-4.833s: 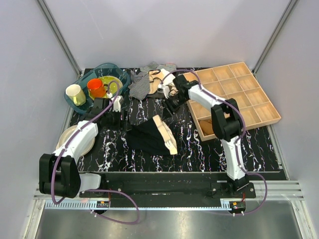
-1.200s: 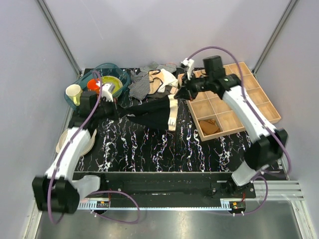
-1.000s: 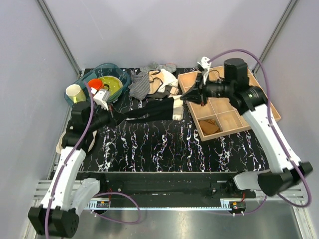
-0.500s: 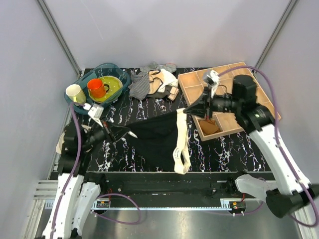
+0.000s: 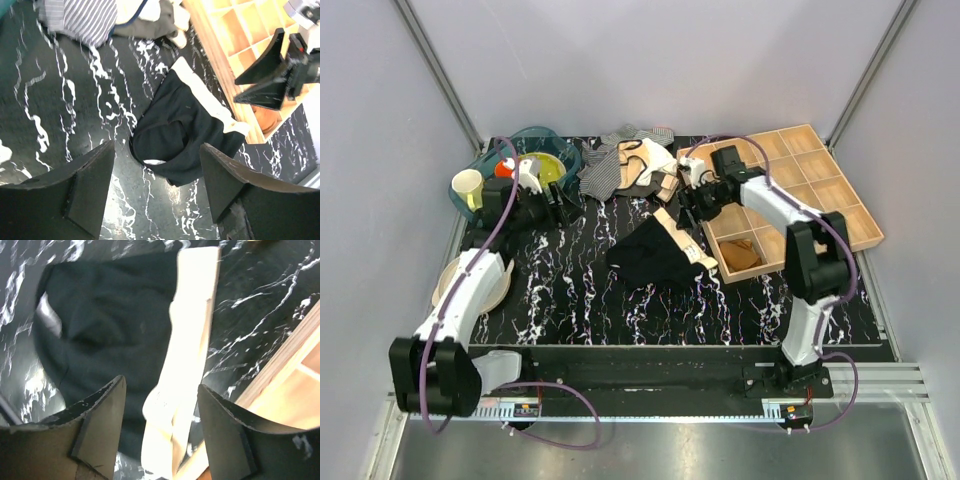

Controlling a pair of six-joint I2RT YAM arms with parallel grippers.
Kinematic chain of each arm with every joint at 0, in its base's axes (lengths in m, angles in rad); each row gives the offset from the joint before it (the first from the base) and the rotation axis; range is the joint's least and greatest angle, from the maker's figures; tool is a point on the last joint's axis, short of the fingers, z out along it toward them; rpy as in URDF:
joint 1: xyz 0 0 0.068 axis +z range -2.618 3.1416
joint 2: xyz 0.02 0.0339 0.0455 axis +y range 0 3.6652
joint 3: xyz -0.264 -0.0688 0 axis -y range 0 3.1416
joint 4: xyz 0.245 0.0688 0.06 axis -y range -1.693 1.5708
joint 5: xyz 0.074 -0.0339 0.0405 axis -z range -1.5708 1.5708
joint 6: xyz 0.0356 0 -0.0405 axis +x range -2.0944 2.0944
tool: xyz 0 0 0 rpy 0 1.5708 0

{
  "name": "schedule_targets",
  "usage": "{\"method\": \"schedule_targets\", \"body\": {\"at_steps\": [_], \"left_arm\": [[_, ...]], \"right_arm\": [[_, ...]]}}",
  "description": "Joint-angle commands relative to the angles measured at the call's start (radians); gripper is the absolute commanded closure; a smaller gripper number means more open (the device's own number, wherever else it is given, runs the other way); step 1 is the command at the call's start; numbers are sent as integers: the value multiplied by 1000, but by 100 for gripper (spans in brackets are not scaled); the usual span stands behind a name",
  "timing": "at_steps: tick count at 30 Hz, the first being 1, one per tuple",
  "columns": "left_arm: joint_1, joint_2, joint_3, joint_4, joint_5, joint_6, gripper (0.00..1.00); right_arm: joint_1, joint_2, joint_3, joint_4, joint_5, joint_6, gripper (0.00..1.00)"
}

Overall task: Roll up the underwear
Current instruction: Flatten out the underwear at the center of the board.

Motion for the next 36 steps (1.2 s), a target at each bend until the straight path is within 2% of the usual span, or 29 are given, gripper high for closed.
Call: {"method": "schedule_targets", "body": {"at_steps": [1, 3, 4, 6, 10, 14, 19, 22, 26, 27, 29, 30, 31, 32, 34, 35, 36], "left_arm": [[-2, -119, 14, -20, 56, 197, 26], [-11, -139, -41, -30, 125, 226, 25], [-19, -144, -57, -34, 133, 246, 25], [-57, -144, -96, -63, 142, 274, 25], [-157, -138, -108, -118, 55, 332, 25], [-174, -149, -88, -162, -23, 335, 25], [-174, -192, -89, -178, -94, 338, 25], [-174, -224, -92, -181, -131, 343, 25], [-174, -241, -91, -181, -135, 346, 25], [-172, -241, -89, -181, -131, 346, 24], [-172, -236, -84, -185, -123, 347, 24], [-172, -235, -84, -187, -122, 347, 25], [-172, -236, -84, -187, -120, 347, 25], [-172, -236, -86, -189, -125, 349, 25], [-172, -238, -84, -189, -126, 354, 24], [-172, -239, -84, -195, -134, 358, 24], [-172, -238, -83, -198, -140, 363, 24]], "right_arm": [[-2, -322, -101, -120, -251, -485, 32], [0, -367, -154, -268, -323, -713, 30], [-2, -390, -178, -324, -355, -958, 30], [-2, -395, -223, -478, -352, -1251, 29], [32, -353, -260, -490, -248, -1315, 31], [98, -347, -365, -287, -109, -1292, 32], [155, -295, -412, -152, -1, -1248, 36], [173, -283, -416, -100, 7, -1217, 44], [217, -269, -380, -138, -22, -1186, 63], [225, -246, -338, -149, -36, -1148, 72], [237, -211, -282, -157, -56, -1037, 84], [243, -166, -204, -158, -87, -987, 93], [242, -145, -162, -142, -99, -932, 97], [242, -120, -118, -119, -111, -790, 99], [245, -44, 5, -35, -95, -656, 100], [244, -18, 47, -7, -44, -519, 100], [245, 43, 137, 3, -20, -478, 100]]}}
